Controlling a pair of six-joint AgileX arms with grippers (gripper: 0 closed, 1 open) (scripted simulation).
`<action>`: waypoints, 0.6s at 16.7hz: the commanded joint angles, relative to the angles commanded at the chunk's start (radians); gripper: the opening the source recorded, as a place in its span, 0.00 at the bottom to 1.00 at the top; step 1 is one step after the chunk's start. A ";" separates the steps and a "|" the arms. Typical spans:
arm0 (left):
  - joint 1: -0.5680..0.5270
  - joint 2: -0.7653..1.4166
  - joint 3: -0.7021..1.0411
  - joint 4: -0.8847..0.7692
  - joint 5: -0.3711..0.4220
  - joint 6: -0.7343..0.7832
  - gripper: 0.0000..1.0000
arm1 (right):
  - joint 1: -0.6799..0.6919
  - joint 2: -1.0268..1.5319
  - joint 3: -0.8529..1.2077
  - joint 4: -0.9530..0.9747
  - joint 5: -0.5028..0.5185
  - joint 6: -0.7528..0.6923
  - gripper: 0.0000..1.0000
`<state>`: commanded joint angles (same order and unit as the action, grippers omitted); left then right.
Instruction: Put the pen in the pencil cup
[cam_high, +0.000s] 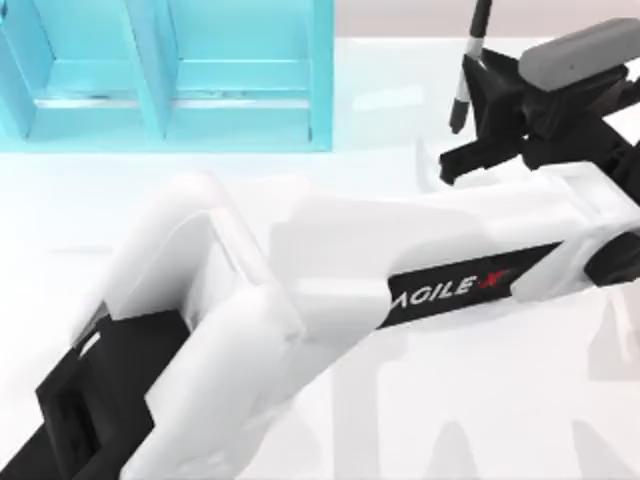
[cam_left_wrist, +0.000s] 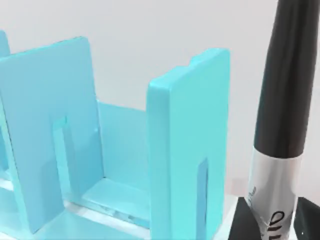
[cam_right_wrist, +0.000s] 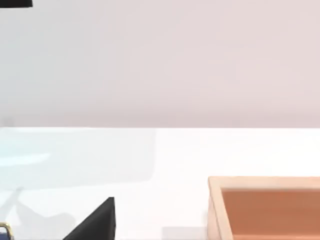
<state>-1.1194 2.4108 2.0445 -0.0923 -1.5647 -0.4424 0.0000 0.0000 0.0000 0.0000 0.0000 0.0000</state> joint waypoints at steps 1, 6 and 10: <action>-0.034 0.026 0.020 0.011 -0.023 0.001 0.00 | 0.000 0.000 0.000 0.000 0.000 0.000 1.00; -0.098 0.073 0.059 0.034 -0.064 0.002 0.00 | 0.000 0.000 0.000 0.000 0.000 0.000 1.00; -0.083 0.128 0.082 0.228 -0.005 0.003 0.00 | 0.000 0.000 0.000 0.000 0.000 0.000 1.00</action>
<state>-1.2019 2.5386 2.1263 0.1360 -1.5701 -0.4394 0.0000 0.0000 0.0000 0.0000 0.0000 0.0000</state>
